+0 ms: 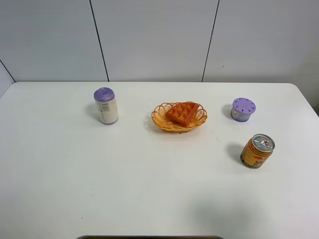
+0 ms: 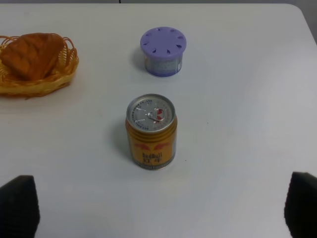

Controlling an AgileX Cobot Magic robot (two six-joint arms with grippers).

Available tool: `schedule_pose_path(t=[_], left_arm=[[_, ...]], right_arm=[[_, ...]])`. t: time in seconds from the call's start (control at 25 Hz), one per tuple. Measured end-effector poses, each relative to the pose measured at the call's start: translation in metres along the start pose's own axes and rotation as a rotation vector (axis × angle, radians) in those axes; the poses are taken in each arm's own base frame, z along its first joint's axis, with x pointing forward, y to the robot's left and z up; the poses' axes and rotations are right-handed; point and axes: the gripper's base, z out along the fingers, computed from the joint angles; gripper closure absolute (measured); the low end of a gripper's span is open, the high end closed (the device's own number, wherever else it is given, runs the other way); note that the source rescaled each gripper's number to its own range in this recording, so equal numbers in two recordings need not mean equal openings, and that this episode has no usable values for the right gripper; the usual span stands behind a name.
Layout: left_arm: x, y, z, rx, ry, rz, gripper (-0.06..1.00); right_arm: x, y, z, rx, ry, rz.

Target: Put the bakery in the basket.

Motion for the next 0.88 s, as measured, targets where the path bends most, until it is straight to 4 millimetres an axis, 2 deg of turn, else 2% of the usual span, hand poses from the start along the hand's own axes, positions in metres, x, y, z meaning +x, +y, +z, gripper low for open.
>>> schedule_pose_path(t=[0.2, 0.44, 0.6, 0.88], left_arm=[[0.032, -0.004, -0.027, 0.016, -0.043, -0.055, -0.04], [0.073, -0.017, -0.043, 0.073, -0.092, -0.158, -0.04], [0.100, -0.030, -0.042, 0.122, -0.146, -0.218, -0.04], [0.140, -0.046, -0.028, 0.133, -0.212, -0.263, -0.04]], right_arm=[[0.000, 0.000, 0.000, 0.000, 0.000, 0.000], [0.000, 0.000, 0.000, 0.000, 0.000, 0.000], [0.000, 0.000, 0.000, 0.000, 0.000, 0.000], [0.000, 0.000, 0.000, 0.000, 0.000, 0.000]])
